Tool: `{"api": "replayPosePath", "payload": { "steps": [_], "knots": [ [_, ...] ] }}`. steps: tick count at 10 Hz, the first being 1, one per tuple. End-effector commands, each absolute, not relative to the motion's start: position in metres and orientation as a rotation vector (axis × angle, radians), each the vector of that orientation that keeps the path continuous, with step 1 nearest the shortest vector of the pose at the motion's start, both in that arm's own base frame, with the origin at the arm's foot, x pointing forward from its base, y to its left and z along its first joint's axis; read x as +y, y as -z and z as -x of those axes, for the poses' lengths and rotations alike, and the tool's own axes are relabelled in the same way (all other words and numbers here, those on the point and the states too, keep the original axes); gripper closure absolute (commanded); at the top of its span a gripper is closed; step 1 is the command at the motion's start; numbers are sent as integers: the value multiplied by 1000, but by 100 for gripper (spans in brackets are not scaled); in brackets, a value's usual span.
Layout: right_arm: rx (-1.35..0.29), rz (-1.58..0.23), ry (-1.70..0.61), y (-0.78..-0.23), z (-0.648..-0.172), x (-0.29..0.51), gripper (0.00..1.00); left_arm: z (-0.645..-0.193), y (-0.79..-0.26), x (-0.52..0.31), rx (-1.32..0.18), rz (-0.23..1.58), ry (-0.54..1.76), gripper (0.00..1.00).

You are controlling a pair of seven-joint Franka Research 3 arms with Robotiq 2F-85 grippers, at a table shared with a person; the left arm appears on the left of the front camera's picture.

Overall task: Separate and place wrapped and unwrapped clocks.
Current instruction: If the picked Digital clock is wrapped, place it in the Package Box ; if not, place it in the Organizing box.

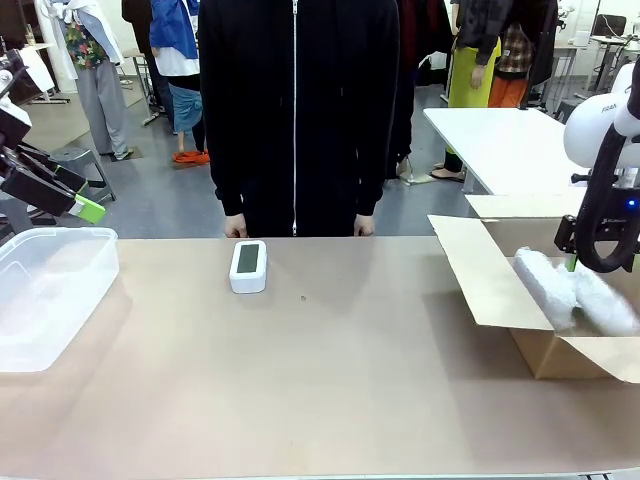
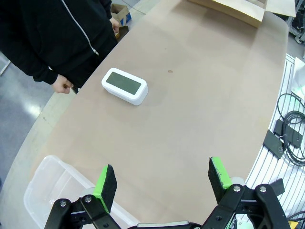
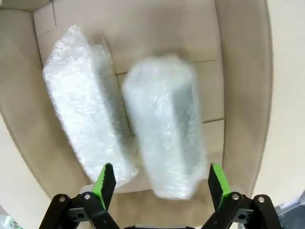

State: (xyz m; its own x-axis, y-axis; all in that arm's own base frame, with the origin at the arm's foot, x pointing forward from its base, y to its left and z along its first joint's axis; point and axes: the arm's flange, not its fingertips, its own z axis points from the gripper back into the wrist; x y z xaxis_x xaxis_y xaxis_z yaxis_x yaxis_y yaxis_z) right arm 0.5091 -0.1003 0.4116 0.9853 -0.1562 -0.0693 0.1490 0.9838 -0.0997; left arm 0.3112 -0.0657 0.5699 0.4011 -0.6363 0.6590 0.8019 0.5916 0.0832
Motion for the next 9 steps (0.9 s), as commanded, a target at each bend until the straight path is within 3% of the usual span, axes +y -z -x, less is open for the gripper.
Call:
{"api": "replayPosePath", "payload": {
  "steps": [1,5,9],
  "knots": [
    [73,135,168,-419,-511,-96,0,-312,-568,-66,-715,277,925,0],
    [25,115,120,-442,-503,-84,0,-312,-568,-66,-715,277,925,0],
    [-224,147,31,-546,-440,-66,0,-312,-568,-66,-715,277,925,0]
  ]
}}
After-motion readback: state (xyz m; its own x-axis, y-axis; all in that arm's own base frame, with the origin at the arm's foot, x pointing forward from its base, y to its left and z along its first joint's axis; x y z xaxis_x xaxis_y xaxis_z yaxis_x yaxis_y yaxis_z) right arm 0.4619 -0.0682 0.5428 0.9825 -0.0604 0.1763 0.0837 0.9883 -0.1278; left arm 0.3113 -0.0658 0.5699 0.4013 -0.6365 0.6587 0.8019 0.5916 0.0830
